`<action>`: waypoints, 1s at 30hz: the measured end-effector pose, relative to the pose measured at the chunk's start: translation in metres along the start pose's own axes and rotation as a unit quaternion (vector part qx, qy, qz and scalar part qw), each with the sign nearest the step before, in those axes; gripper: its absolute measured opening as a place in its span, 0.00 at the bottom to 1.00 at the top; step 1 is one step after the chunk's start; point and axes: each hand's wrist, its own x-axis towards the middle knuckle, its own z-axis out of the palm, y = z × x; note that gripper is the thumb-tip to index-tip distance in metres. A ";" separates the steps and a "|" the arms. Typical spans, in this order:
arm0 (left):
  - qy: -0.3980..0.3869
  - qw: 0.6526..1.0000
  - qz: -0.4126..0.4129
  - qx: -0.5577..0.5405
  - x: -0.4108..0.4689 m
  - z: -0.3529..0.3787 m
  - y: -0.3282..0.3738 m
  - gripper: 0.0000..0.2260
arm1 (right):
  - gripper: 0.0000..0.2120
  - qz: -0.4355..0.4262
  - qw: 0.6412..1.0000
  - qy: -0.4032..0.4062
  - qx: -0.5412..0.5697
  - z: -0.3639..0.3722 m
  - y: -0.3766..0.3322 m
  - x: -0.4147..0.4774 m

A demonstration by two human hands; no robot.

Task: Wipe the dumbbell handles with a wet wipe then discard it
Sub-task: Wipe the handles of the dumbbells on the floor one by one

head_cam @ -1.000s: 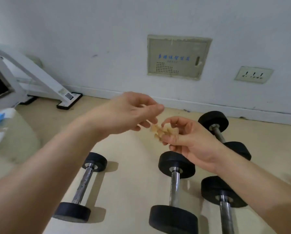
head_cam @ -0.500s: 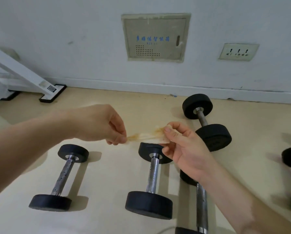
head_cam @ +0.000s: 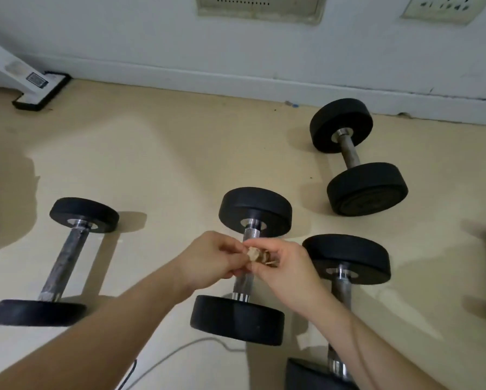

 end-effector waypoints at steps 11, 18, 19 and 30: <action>0.054 0.989 0.047 0.128 0.004 0.007 -0.070 0.05 | 0.10 -0.098 0.953 0.184 -0.220 0.023 0.044 0.053; 0.116 0.989 0.035 0.088 0.002 0.007 -0.082 0.10 | 0.11 -0.119 0.972 0.020 -0.203 0.031 0.037 0.020; 0.130 0.984 0.039 0.119 0.001 0.005 -0.084 0.11 | 0.10 -0.126 0.970 0.045 -0.205 0.032 0.035 0.034; 0.126 0.969 0.046 0.208 -0.018 -0.023 -0.099 0.18 | 0.10 -0.041 0.997 0.036 -0.058 0.044 0.041 0.047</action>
